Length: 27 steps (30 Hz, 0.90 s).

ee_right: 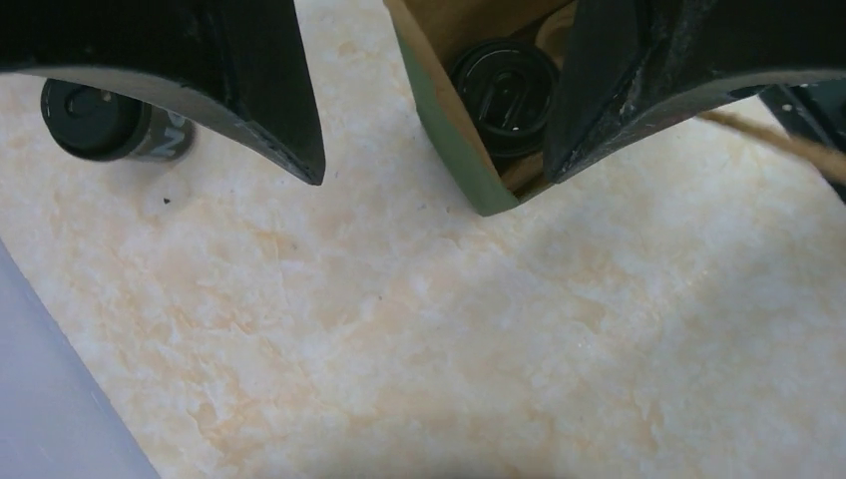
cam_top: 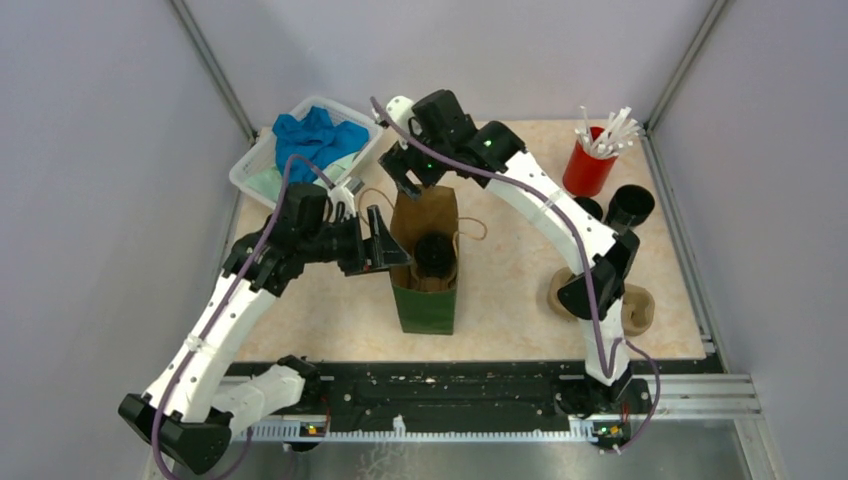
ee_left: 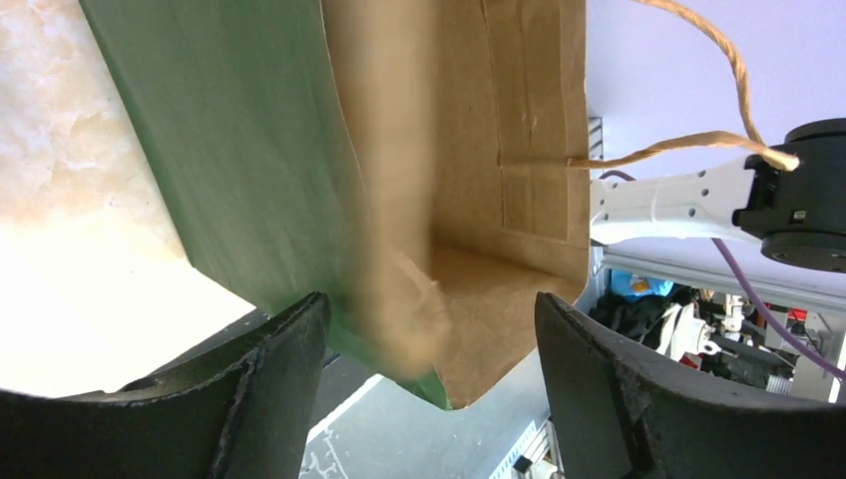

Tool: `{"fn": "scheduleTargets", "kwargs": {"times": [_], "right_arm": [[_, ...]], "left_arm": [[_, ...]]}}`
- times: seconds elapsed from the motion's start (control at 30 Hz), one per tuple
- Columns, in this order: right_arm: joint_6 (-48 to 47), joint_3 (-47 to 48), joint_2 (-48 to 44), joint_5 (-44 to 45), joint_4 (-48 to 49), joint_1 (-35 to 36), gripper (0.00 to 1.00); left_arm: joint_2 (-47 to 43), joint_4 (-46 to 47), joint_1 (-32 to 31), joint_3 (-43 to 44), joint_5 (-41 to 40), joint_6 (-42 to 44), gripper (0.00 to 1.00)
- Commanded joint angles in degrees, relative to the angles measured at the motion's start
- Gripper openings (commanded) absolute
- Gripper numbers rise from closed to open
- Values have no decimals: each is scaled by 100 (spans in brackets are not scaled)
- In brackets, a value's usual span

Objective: Pack the takeout coffee
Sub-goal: Adjust the takeout bag at the center of the board.

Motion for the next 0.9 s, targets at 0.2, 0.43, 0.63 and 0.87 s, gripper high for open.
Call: {"fn": "scheduleTargets", "kwargs": {"times": [0.2, 0.43, 0.63, 0.87], "right_arm": [[2548, 730, -1486, -206, -1405, -382, 89], [3523, -1426, -2914, 504, -1118, -1218, 93], [3662, -3542, -3438, 194, -312, -2030, 94], [3780, -5164, -2981, -716, 886, -2036, 94]], "left_arm": [[-278, -20, -19, 494, -164, 290, 91], [-975, -1502, -23, 440, -1464, 296, 81], [-1202, -1710, -22, -513, -2017, -741, 63], [-365, -461, -23, -1652, -2115, -751, 59]]}}
